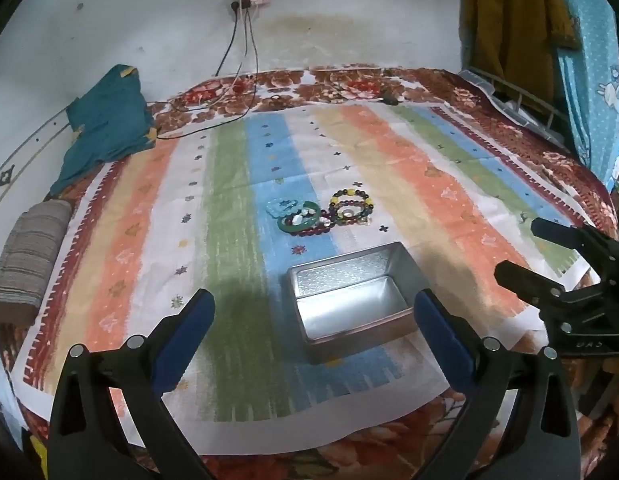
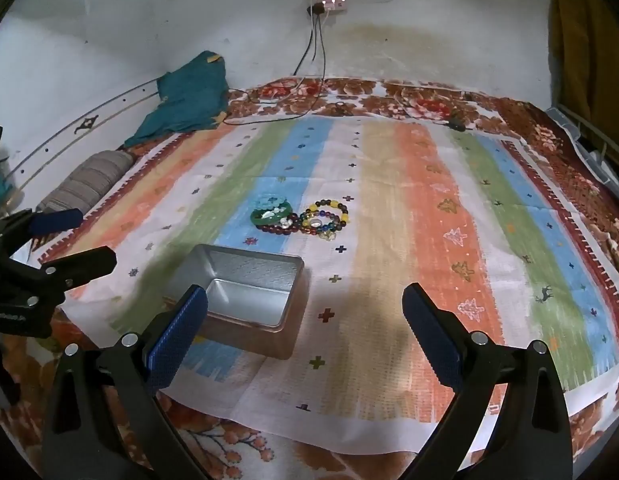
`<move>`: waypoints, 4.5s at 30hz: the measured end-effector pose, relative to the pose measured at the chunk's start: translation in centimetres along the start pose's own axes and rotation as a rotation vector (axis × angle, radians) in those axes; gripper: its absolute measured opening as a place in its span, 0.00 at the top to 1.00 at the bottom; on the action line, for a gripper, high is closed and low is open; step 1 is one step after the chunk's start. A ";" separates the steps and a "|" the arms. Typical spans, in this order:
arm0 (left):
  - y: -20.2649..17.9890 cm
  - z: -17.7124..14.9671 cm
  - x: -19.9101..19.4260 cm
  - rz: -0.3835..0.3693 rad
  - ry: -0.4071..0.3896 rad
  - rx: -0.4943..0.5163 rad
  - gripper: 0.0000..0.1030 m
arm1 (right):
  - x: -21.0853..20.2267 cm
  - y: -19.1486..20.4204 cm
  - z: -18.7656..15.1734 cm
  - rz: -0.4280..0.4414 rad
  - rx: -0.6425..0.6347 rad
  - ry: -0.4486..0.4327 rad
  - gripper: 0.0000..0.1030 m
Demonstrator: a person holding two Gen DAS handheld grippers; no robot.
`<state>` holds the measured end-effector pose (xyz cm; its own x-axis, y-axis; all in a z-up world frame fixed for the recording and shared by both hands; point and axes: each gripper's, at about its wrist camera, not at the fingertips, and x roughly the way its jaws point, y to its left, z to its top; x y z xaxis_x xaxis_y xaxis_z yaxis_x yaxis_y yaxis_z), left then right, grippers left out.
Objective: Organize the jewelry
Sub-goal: 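Move both tools forward toward the bracelet cluster beside the silver tin, then lower both open tools over the bracelet cluster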
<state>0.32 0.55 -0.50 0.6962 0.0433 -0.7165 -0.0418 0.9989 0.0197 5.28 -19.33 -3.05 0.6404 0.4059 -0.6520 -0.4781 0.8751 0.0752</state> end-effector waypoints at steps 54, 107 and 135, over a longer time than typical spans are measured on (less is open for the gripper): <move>1.0 0.1 0.9 0.024 0.041 -0.030 0.05 | 1.6 -1.5 0.2 -0.045 0.056 0.071 0.04; 3.8 9.4 9.4 0.121 0.113 -0.137 0.05 | 10.0 -3.3 6.5 -0.088 0.088 0.150 0.04; 6.2 11.6 18.1 0.093 0.253 -0.222 0.05 | 17.2 -4.5 8.3 -0.065 0.150 0.263 0.04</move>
<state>21.02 7.70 -5.27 0.4832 0.1005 -0.8697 -0.2709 0.9618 -0.0393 23.43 -14.05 -8.30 0.4803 0.2826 -0.8304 -0.3341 0.9343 0.1247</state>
